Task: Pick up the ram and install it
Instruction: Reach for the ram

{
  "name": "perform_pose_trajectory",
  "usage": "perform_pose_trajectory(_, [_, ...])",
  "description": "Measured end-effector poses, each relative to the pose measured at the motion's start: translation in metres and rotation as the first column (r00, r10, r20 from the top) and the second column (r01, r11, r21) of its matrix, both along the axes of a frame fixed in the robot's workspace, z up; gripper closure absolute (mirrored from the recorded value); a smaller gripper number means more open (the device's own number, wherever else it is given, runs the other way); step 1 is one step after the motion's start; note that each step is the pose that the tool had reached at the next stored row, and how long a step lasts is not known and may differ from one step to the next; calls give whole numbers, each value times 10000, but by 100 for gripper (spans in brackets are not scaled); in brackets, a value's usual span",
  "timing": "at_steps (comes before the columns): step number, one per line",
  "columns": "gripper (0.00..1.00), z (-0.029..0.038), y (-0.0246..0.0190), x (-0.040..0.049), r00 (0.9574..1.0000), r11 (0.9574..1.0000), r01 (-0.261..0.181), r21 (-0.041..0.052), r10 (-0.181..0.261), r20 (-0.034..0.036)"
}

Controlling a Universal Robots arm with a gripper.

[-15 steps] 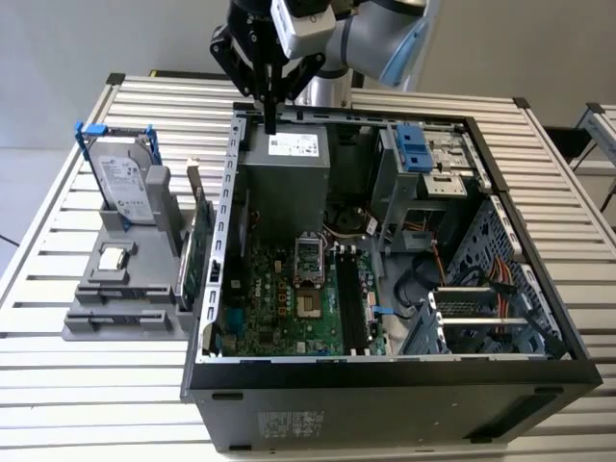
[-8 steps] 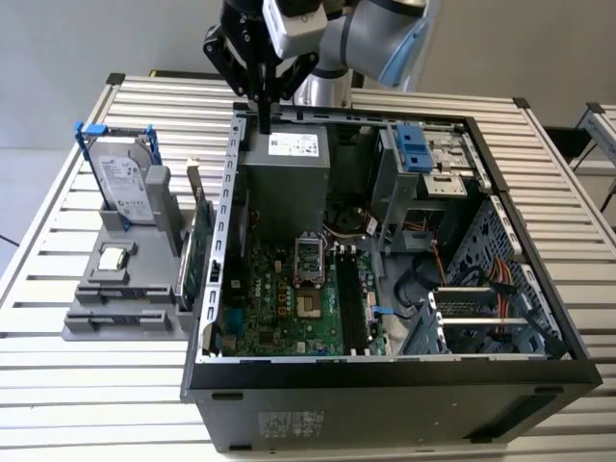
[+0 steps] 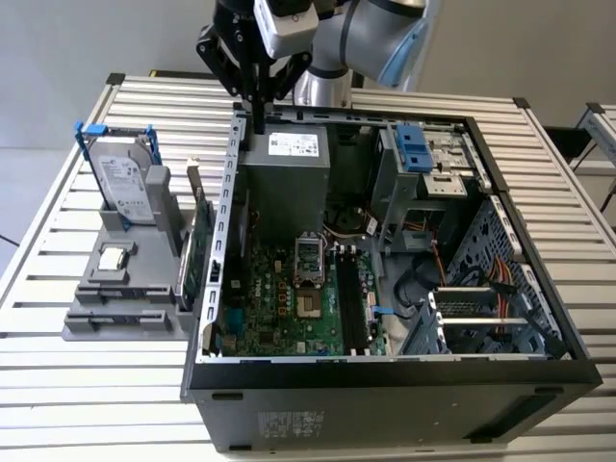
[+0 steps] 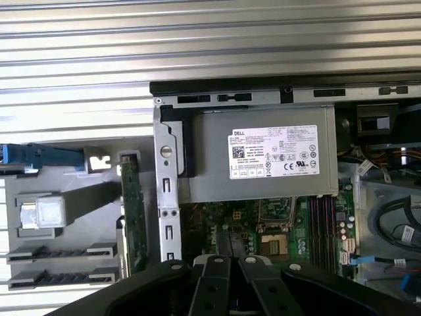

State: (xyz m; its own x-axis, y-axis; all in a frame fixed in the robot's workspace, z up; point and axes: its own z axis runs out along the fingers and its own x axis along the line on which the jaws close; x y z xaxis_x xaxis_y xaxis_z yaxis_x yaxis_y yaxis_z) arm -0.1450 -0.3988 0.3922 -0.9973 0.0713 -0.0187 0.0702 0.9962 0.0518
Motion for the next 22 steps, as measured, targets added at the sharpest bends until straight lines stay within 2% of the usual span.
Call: perform_pose_trajectory(22, [100,-11,0,-184,10000,10000,0,0,0,-27])
